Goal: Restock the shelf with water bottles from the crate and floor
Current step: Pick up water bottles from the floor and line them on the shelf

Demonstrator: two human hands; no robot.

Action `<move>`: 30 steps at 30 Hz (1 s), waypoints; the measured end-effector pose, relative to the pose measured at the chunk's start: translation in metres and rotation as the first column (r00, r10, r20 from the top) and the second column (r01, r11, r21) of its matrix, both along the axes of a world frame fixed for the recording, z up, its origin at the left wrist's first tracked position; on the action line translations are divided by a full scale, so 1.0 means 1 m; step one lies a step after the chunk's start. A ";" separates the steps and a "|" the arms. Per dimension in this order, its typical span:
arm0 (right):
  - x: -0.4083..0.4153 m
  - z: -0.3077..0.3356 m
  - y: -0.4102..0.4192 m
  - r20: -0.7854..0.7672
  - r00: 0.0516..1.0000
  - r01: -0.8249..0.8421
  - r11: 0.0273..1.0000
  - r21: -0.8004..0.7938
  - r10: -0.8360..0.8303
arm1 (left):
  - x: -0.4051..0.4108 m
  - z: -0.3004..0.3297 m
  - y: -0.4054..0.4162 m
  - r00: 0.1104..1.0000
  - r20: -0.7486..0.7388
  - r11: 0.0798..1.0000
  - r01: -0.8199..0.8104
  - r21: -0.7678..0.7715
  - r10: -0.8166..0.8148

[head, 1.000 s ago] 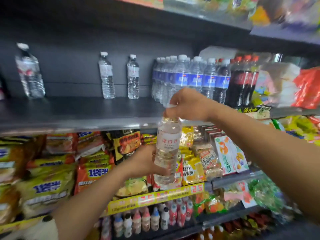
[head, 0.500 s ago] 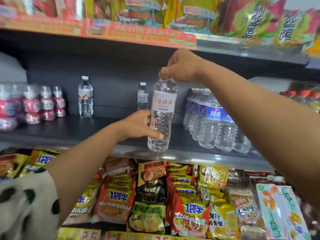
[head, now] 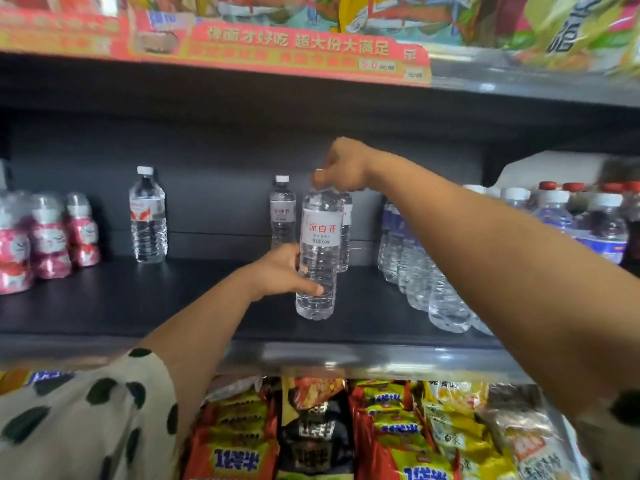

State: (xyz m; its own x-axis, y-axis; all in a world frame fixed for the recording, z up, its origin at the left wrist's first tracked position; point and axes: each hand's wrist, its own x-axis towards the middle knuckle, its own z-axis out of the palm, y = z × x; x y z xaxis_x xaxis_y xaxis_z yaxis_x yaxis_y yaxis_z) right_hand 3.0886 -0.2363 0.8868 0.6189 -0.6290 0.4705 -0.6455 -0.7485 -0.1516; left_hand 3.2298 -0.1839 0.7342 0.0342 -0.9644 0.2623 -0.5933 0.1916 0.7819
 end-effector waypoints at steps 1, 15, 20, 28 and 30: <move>0.005 -0.002 -0.005 -0.019 1.000 0.019 1.000 -0.001 -0.019 | 0.006 -0.003 -0.007 1.000 -0.005 1.000 0.002 0.010 -0.002; 0.043 -0.004 -0.059 -0.080 0.996 0.037 0.992 0.121 -0.027 | 0.033 -0.008 -0.052 1.000 -0.010 0.998 -0.008 0.065 0.008; 0.057 -0.006 -0.093 -0.065 0.998 0.025 0.997 0.076 -0.020 | 0.041 -0.001 -0.078 0.988 0.089 0.988 -0.135 0.070 0.128; 0.073 -0.008 -0.142 -0.064 0.998 0.017 1.000 0.020 -0.016 | 0.048 0.006 -0.125 0.965 0.123 0.970 -0.237 0.045 0.230; 0.076 -0.009 -0.152 -0.063 0.997 0.036 0.999 0.003 -0.035 | 0.049 0.005 -0.138 0.956 0.129 0.962 -0.270 0.035 0.263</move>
State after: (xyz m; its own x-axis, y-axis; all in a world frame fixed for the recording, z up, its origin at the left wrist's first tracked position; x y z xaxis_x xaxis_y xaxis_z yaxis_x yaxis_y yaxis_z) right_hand 3.1646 -0.3881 0.8782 0.6245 -0.6529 0.4285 -0.6801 -0.7244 -0.1125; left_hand 3.2789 -0.3218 0.7392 0.2626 -0.9370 0.2302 -0.7090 -0.0255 0.7048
